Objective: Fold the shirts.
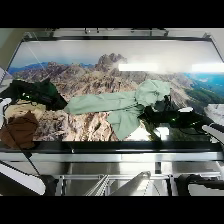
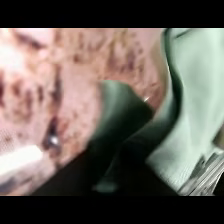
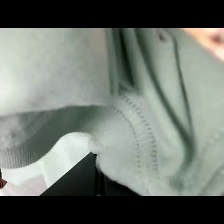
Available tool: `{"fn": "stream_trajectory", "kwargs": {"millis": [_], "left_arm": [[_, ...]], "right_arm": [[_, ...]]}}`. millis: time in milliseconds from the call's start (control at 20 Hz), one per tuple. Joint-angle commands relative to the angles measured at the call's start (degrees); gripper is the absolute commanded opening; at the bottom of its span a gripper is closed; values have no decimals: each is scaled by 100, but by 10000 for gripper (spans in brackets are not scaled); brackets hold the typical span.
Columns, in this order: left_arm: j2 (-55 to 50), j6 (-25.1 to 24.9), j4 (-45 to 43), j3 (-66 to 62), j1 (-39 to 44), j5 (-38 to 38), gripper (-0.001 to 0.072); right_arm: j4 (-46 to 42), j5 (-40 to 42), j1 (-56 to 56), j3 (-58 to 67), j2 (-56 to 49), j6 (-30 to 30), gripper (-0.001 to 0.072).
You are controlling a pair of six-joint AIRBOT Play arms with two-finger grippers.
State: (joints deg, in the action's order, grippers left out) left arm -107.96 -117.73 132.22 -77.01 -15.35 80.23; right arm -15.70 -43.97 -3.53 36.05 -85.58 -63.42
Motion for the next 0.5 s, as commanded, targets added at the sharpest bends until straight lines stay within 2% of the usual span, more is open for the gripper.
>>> {"fn": "stream_trajectory", "kwargs": {"millis": [0,150,300,450], "left_arm": [[-48,-297,299,-4,199,428,16],[472,-334,715,-4,-39,743,16],[1449,-487,2100,-7,-638,1368,16],[2750,-496,3766,-452,-1320,1801,17]], "right_arm": [[57,-317,-2,22,11,70,18],[55,-962,98,31,439,240,16],[195,-2297,706,374,1722,516,16],[1484,-2697,1873,1370,3519,968,17]]}}
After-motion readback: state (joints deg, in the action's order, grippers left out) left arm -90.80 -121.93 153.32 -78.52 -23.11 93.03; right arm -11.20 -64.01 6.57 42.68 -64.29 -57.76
